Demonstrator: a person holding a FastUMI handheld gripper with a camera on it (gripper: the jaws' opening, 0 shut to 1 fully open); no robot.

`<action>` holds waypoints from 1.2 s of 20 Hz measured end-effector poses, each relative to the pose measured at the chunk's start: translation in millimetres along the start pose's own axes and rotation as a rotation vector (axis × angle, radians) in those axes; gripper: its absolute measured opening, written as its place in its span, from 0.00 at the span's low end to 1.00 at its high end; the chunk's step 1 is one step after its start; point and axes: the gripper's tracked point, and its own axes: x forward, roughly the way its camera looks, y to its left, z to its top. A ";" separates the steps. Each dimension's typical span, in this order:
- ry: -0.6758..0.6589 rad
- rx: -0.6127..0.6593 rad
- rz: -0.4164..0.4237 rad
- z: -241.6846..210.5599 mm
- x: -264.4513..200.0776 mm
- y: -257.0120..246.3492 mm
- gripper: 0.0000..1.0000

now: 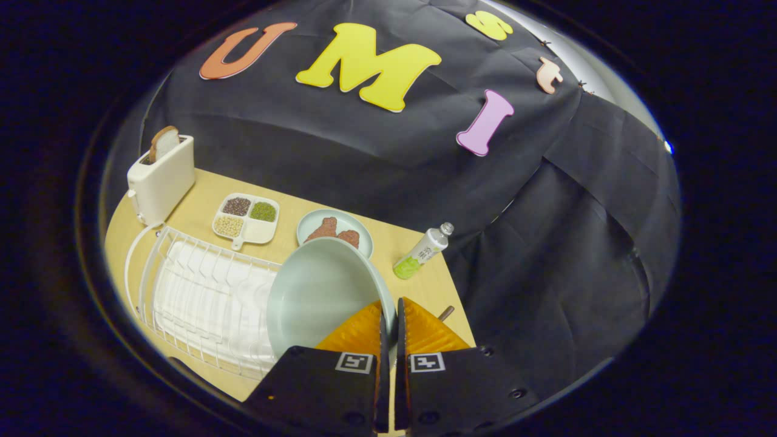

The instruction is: Take the plate from the dish rack, then take the spoon from the basket and place it into the plate.

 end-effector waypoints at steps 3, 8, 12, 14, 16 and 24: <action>-0.011 0.016 0.045 -11.1 -11.1 -0.9 0.09; -0.029 0.069 0.123 -36.3 -33.1 -0.9 0.09; -0.066 0.097 0.156 -49.6 -49.3 -4.2 0.09; -0.087 0.096 0.167 -55.7 -56.5 -7.6 0.09; -0.102 0.094 0.177 -64.1 -61.4 -8.2 0.09; -0.128 0.096 0.300 -105.0 -89.0 -10.1 0.09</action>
